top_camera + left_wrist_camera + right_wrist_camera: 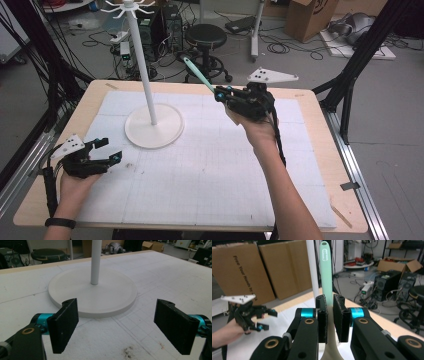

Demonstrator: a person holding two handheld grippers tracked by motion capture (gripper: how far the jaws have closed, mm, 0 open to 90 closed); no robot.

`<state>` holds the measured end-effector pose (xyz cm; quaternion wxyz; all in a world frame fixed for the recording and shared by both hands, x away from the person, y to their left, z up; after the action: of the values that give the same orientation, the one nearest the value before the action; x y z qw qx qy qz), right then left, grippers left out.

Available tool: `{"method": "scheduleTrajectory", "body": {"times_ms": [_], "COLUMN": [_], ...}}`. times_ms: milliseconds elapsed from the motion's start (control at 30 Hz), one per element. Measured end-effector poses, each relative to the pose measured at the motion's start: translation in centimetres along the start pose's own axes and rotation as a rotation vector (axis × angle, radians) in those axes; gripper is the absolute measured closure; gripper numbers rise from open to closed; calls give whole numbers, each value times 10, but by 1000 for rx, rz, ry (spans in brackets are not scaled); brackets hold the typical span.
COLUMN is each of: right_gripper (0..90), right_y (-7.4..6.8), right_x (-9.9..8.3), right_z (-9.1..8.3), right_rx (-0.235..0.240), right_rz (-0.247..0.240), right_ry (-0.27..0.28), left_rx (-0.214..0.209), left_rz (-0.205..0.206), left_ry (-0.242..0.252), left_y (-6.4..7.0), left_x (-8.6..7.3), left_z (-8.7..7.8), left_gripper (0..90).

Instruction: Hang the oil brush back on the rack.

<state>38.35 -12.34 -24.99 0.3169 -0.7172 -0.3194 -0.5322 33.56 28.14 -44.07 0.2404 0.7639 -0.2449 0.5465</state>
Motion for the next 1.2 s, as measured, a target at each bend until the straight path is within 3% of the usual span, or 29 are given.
{"method": "scheduleTrajectory", "body": {"times_ms": [433, 1200], "right_gripper": [829, 829], "right_y": [-10, -39], "right_x": [45, 78], "right_z": [23, 45], "right_rx": [33, 68], "right_rz": [-23, -61], "right_ry": [50, 85], "left_rx": [-4, -4], "left_rz": [-3, -8], "left_ry": [2, 3], "left_y": [-1, -2], "left_x": [0, 0], "left_z": [-1, -1], "left_gripper": [203, 203]}}
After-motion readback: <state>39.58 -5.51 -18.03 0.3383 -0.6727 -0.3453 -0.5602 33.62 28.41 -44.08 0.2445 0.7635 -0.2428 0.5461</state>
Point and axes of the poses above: each handheld gripper's, and its own axes: z roughly forward along the jaws, x roughly out of its top, y roughly to its right, the point moved 5 cm from there along z, roughly forward along the jaws
